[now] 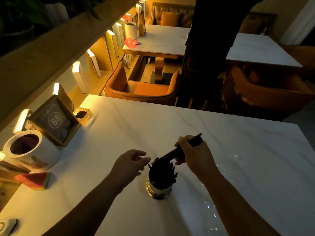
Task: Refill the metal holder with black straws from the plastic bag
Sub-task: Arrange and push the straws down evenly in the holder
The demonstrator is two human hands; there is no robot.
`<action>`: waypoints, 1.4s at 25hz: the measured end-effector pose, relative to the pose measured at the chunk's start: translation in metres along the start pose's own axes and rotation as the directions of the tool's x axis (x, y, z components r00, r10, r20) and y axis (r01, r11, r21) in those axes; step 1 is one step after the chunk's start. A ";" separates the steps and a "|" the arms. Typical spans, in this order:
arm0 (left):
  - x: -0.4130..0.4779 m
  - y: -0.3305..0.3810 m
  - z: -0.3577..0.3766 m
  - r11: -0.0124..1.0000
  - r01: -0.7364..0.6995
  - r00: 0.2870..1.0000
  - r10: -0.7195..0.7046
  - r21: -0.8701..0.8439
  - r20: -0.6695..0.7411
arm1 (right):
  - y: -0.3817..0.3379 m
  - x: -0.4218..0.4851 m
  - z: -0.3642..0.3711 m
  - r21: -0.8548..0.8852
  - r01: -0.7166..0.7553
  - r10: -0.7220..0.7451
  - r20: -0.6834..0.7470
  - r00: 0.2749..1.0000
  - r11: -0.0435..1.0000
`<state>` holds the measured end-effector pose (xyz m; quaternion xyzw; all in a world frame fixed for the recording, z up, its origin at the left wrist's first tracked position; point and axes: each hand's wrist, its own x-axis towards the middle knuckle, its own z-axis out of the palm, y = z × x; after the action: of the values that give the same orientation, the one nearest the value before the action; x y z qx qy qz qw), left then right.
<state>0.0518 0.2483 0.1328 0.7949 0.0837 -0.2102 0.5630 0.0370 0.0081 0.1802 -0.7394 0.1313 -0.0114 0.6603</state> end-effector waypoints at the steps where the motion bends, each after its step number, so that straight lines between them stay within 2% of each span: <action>1: 0.006 0.001 0.002 0.955 -0.083 0.994 0.101 0.284 -0.049 | 0.004 -0.002 -0.002 -0.100 0.032 -0.030 0.020 0.999 0.994; 2: 0.012 0.003 0.005 0.859 -0.157 0.979 0.199 0.487 -0.036 | 0.010 -0.005 -0.001 -0.194 0.038 -0.028 0.054 0.998 0.980; 3: 0.019 0.006 0.011 0.772 -0.226 0.964 0.264 0.594 0.024 | 0.019 -0.007 0.003 -0.287 0.033 -0.006 0.094 0.996 0.957; 6: 0.040 0.012 0.034 0.589 -0.367 0.926 0.306 0.721 0.222 | 0.044 -0.013 0.014 -0.500 0.066 0.046 0.208 0.977 0.864; 8: 0.052 0.013 0.042 0.499 -0.369 0.925 0.282 0.784 0.256 | 0.057 -0.015 0.013 -0.527 0.077 0.023 0.181 0.983 0.846; 11: 0.058 0.013 0.046 0.441 -0.359 0.929 0.259 0.822 0.266 | 0.071 -0.016 0.007 -0.556 0.069 0.001 0.125 0.992 0.828; 15: 0.057 0.019 0.042 0.463 -0.383 0.917 0.290 0.799 0.272 | 0.080 -0.019 0.006 -0.548 0.085 -0.008 0.143 0.990 0.832; 19: 0.051 0.037 0.033 0.419 -0.433 0.892 0.323 0.798 0.315 | 0.078 -0.017 0.006 -0.550 0.111 -0.034 0.148 0.988 0.828; 25: 0.039 0.075 0.004 0.437 -0.474 0.870 0.366 0.764 0.330 | 0.072 -0.013 0.007 -0.573 0.124 -0.041 0.155 0.987 0.810; 31: 0.018 0.117 -0.049 0.570 -0.451 0.885 0.384 0.687 0.263 | 0.065 -0.011 0.010 -0.566 0.125 -0.051 0.144 0.988 0.815; 35: 0.004 0.124 -0.088 0.693 -0.399 0.900 0.419 0.600 0.115 | 0.057 -0.013 0.011 -0.561 0.101 -0.044 0.115 0.992 0.822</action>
<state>0.1226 0.2857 0.2617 0.9347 -0.1588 -0.0827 0.3070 0.0160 0.0166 0.1250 -0.9059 0.0682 0.0389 0.4162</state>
